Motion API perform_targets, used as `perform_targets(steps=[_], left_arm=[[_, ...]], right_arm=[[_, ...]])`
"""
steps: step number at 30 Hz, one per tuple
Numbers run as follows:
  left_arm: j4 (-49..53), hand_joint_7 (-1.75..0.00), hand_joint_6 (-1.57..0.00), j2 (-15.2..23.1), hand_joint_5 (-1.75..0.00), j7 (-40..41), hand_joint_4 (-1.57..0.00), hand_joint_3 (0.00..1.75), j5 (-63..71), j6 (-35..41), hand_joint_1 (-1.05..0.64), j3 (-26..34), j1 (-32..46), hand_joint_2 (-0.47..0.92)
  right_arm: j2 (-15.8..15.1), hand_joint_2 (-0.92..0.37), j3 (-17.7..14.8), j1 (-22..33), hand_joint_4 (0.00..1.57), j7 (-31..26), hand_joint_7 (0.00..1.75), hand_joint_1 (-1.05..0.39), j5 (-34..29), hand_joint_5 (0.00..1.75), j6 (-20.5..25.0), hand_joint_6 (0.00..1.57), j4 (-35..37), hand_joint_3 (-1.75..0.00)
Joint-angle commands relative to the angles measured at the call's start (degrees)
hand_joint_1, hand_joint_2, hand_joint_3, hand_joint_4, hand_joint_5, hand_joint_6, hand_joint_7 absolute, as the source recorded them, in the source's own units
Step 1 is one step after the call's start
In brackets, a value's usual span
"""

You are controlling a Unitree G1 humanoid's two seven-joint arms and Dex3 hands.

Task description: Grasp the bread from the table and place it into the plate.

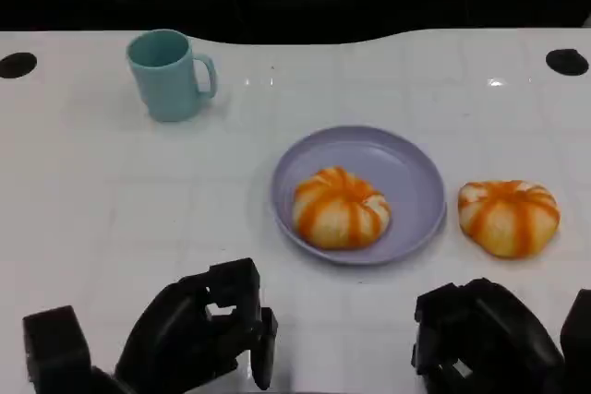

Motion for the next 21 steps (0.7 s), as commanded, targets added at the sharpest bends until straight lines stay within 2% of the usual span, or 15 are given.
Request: perform_targets(steps=[1, 21], left_arm=[[0.8, -1.71, -0.84, 0.2, -1.75, -1.4, -1.00, 0.21, -0.8, 0.9, -0.78, 1.2, -0.9, 0.92], [1.5, -1.71, -0.83, -0.4, -1.75, -1.8, -1.00, 0.20, -0.1, 1.6, -0.81, 2.1, -1.1, 0.92]], right_arm=[[-0.3, -0.02, -0.4, -0.3, 1.54, 0.1, 1.02, -1.05, 0.7, 1.31, -0.3, 1.57, 0.5, -1.39], [-0.3, -0.04, -0.3, -0.9, 1.52, 0.0, 0.99, -1.05, 0.3, 1.31, -1.7, 1.57, 1.6, -1.38]])
